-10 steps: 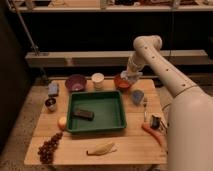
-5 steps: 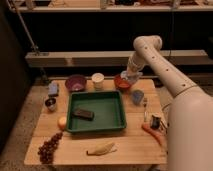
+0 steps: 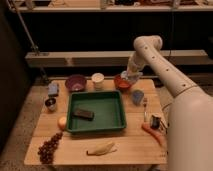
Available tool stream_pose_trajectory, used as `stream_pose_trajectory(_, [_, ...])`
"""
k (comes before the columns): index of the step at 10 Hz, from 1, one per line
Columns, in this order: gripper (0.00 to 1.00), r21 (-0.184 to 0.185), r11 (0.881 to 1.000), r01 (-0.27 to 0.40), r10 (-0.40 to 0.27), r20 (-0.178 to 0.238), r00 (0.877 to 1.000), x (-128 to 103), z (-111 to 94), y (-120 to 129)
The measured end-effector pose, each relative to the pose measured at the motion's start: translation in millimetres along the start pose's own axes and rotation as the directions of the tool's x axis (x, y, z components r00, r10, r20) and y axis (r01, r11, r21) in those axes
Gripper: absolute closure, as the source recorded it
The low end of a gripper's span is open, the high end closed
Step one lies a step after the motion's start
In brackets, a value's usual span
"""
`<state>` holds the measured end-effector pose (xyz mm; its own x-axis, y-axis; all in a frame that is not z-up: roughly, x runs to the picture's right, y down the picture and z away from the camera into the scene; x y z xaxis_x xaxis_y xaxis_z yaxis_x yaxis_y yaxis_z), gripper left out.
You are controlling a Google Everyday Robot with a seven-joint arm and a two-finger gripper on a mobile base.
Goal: Wipe red bowl with towel
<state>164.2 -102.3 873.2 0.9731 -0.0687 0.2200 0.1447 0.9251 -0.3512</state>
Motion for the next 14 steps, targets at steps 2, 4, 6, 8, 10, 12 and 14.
stream_pose_trajectory(2, [1.0, 0.0, 1.0, 0.0, 0.0, 0.0, 1.0, 0.0, 0.0, 0.0])
stream_pose_trajectory(4, [1.0, 0.0, 1.0, 0.0, 0.0, 0.0, 1.0, 0.2, 0.0, 0.0])
stream_pose_trajectory(6, [1.0, 0.0, 1.0, 0.0, 0.0, 0.0, 1.0, 0.1, 0.0, 0.0])
stream_pose_trajectory(8, [1.0, 0.0, 1.0, 0.0, 0.0, 0.0, 1.0, 0.1, 0.0, 0.0])
stream_pose_trajectory(10, [1.0, 0.0, 1.0, 0.0, 0.0, 0.0, 1.0, 0.0, 0.2, -0.1])
stream_pose_trajectory(12, [1.0, 0.011, 1.0, 0.0, 0.0, 0.023, 1.0, -3.1, 3.6, -2.7])
stream_pose_trajectory(14, [1.0, 0.044, 0.999, -0.007, 0.003, 0.094, 0.996, -25.2, 12.3, -13.2])
